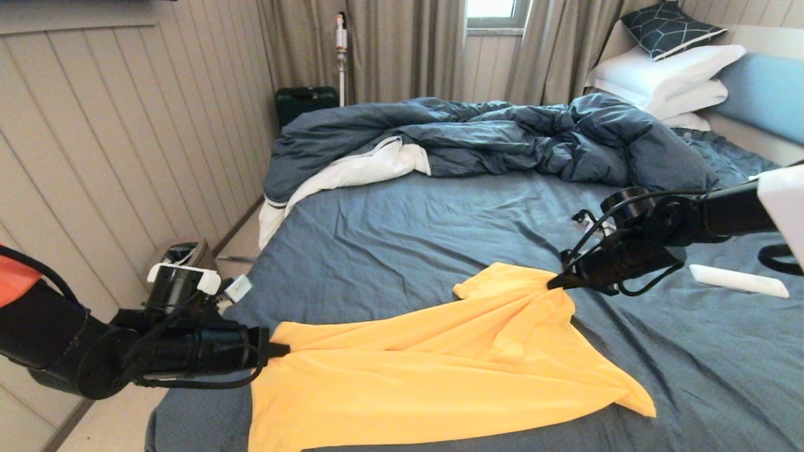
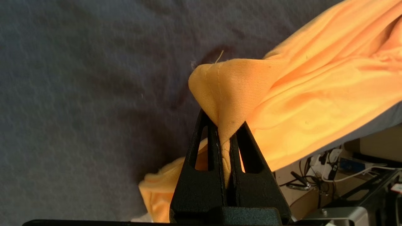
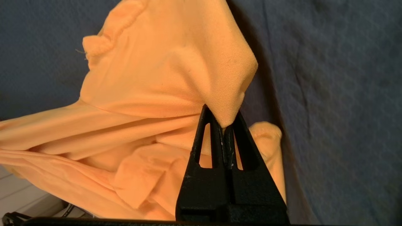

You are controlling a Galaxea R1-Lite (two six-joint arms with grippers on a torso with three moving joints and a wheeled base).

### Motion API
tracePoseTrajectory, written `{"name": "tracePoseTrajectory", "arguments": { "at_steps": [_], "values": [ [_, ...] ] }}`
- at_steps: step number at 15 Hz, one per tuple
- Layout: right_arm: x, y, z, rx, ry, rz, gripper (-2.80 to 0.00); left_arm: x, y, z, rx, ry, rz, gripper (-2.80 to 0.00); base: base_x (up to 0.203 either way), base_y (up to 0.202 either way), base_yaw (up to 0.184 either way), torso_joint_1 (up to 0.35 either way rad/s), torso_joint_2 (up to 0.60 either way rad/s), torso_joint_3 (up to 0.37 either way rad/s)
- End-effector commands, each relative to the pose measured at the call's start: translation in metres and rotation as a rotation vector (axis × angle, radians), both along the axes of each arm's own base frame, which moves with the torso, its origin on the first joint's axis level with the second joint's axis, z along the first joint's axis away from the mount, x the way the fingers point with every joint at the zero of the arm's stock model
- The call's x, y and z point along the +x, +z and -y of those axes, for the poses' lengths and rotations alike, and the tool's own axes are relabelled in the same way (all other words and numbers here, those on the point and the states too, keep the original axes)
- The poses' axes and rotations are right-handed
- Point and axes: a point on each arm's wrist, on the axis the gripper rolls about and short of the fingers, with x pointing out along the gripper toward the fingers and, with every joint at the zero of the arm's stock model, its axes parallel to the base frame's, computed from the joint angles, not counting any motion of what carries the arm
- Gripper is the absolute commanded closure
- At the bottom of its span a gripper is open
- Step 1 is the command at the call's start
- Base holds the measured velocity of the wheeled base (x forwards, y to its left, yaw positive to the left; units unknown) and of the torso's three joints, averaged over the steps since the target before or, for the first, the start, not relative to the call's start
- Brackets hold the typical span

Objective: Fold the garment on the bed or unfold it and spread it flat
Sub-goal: Fold the yellow T-shirt

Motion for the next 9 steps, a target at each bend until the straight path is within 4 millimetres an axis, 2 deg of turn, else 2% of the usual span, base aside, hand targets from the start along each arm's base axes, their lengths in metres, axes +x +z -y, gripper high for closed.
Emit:
{"name": "tracePoseTrajectory", "arguments": {
  "at_steps": [1,7,9],
  "values": [
    [-0.016,0.005,0.004,0.0,-0.01,0.015,0.0,-0.011,-0.004,-0.002,-0.003,0.0,0.001,0.0,0.0,0.0,0.0,0.0,0.0,0.0],
    [-0.049,0.0,0.008,-0.012,0.012,0.038,0.0,-0.032,-0.007,-0.007,-0.016,0.0,0.04,0.0,0.0,0.0,0.0,0.0,0.0,0.0],
    [-0.056,0.002,0.016,0.006,0.003,0.04,0.0,-0.035,-0.007,-0.007,-0.019,0.0,0.042,0.0,0.0,0.0,0.0,0.0,0.0,0.0]
  ]
}}
